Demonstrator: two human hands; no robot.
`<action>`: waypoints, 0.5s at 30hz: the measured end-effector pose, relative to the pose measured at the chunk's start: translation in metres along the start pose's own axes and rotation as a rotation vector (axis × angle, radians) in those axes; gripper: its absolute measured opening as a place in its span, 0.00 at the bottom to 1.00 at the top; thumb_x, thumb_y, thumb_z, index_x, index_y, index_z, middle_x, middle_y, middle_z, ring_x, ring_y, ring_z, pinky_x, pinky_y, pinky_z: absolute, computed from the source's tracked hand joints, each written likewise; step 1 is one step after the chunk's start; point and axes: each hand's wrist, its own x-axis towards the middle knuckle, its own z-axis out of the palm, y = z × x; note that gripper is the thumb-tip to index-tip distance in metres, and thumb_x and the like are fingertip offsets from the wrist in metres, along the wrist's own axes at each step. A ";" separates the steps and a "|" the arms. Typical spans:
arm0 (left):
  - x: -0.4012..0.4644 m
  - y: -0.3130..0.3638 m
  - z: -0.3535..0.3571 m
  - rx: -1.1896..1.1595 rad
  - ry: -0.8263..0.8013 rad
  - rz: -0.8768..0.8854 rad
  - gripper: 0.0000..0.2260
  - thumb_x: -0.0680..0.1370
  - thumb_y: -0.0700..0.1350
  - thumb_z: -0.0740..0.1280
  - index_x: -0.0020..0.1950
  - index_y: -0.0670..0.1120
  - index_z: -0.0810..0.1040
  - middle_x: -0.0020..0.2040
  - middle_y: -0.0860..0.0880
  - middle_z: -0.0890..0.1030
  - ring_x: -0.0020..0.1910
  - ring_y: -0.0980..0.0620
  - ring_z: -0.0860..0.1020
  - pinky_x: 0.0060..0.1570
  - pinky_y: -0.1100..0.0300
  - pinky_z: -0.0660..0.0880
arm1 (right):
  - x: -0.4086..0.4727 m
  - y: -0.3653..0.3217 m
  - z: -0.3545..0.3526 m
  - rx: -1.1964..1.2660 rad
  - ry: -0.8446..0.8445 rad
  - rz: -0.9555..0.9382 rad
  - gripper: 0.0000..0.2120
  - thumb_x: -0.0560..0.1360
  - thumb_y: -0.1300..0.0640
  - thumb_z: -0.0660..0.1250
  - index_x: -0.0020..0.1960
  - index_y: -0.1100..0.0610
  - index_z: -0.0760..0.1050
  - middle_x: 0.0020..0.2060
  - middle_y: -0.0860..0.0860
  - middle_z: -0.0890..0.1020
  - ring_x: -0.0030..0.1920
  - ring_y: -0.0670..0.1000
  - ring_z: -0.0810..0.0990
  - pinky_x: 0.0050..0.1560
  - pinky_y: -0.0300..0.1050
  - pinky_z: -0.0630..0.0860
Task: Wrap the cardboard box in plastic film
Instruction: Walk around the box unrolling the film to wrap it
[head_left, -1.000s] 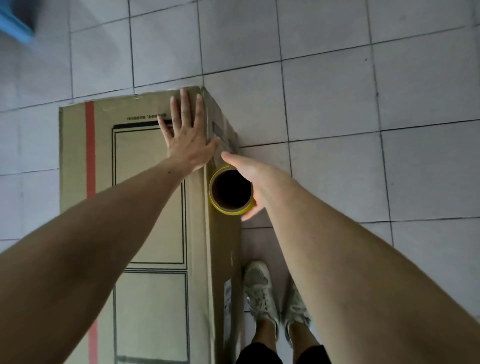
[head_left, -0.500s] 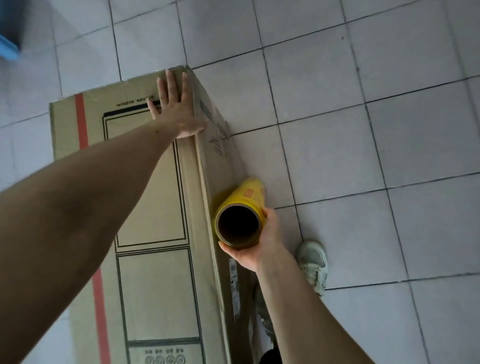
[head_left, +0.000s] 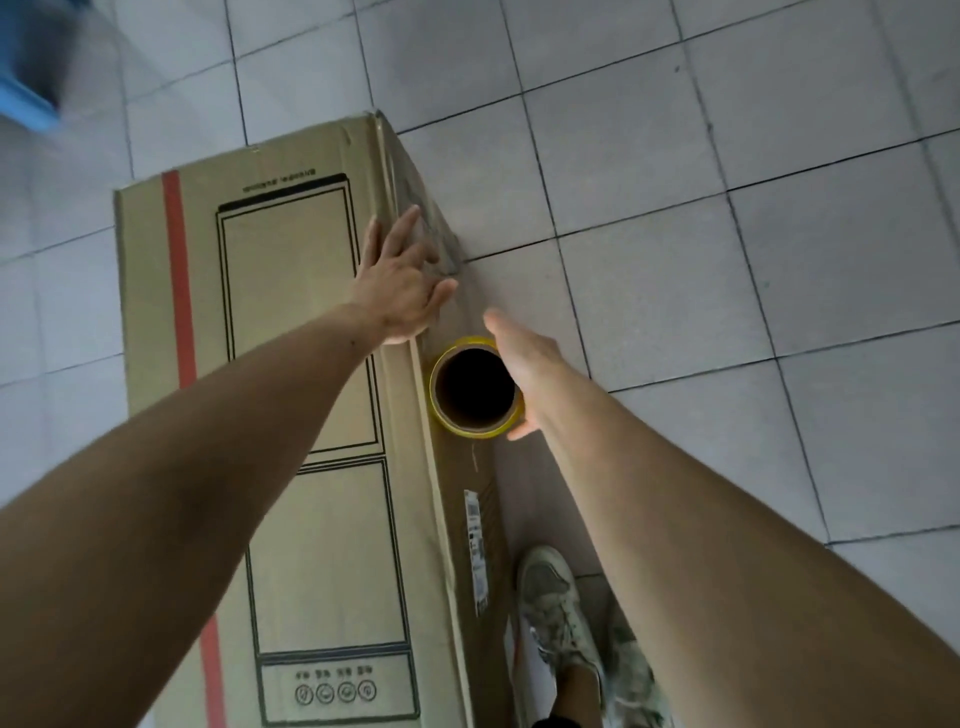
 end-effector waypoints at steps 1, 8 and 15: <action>0.000 0.001 0.001 -0.006 0.019 -0.003 0.26 0.83 0.60 0.47 0.66 0.52 0.79 0.75 0.50 0.67 0.79 0.46 0.38 0.74 0.39 0.35 | -0.001 -0.001 0.004 -0.039 0.013 0.007 0.43 0.70 0.35 0.68 0.76 0.52 0.56 0.70 0.60 0.66 0.62 0.68 0.72 0.46 0.68 0.76; 0.003 0.001 0.006 -0.004 0.035 -0.031 0.25 0.83 0.59 0.47 0.64 0.53 0.81 0.74 0.47 0.67 0.79 0.46 0.39 0.74 0.39 0.35 | 0.007 0.034 -0.001 0.143 -0.099 0.079 0.31 0.69 0.44 0.69 0.69 0.47 0.63 0.63 0.59 0.71 0.54 0.66 0.74 0.45 0.69 0.77; 0.004 0.001 0.008 -0.018 0.041 -0.036 0.24 0.84 0.58 0.49 0.65 0.51 0.80 0.74 0.48 0.66 0.79 0.46 0.39 0.74 0.41 0.35 | 0.007 0.105 -0.006 0.470 -0.127 0.120 0.28 0.72 0.42 0.62 0.71 0.40 0.62 0.64 0.56 0.72 0.58 0.65 0.74 0.42 0.65 0.79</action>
